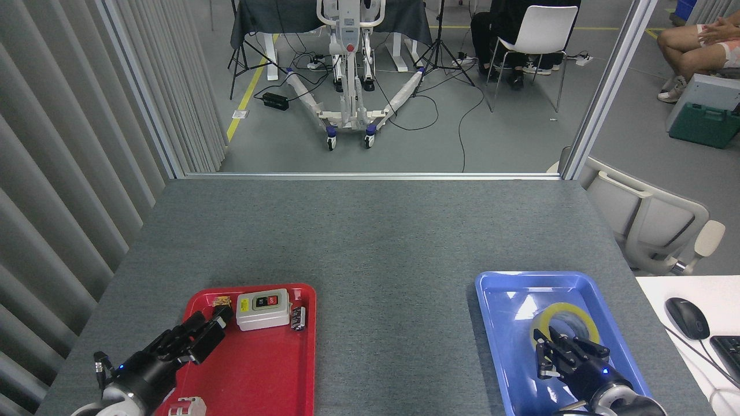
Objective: Place and move tape with both arms
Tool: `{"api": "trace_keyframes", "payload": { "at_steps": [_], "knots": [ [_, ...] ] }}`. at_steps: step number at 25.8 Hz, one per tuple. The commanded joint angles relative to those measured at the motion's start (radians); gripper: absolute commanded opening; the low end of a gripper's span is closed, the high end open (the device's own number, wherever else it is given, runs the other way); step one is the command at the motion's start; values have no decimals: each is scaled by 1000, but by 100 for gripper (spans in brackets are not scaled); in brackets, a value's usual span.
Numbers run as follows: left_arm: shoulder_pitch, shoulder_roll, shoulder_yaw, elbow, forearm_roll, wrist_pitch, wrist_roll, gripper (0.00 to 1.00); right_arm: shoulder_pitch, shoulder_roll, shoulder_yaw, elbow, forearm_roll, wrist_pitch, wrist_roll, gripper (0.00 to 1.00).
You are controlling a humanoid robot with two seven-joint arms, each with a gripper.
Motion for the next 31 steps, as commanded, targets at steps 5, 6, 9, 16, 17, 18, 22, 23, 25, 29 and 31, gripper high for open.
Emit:
{"api": "trace_keyframes", "payload": {
  "at_steps": [5,6,9,16,17,18,22,23,25,29,31],
  "knots": [
    [32,-50,-60,-32,-424,74,348,100,1,-14,13,-1,-61,57,5,100],
    [32,-53,-63,-30,-494,76,363,100,2,-14,13,-6,-59,55,-10,100],
    [32,-70,-63,-17,-629,79,374,100,10,-12,13,-21,-59,55,-82,100],
    [13,-64,-60,20,-619,145,184,100,85,12,-97,-101,-53,67,-314,100],
    [10,-59,-61,20,-609,178,136,100,107,28,-117,-110,-51,69,-340,100],
    [9,-58,-63,22,-611,200,107,100,120,42,-128,-119,-51,72,-355,100],
    [9,-44,-63,14,-632,186,186,100,137,71,-132,-145,-41,104,-363,100],
    [9,-45,-64,14,-632,177,247,100,137,78,-132,-158,-31,109,-361,100],
    [9,-53,-66,23,-626,171,351,100,140,98,-134,-187,-12,112,-360,100],
    [13,-58,-58,28,-617,74,357,100,169,129,-135,-276,1,149,-355,100],
    [15,-56,-55,37,-617,1,368,100,174,149,-135,-294,31,169,-354,100]
  ]
}}
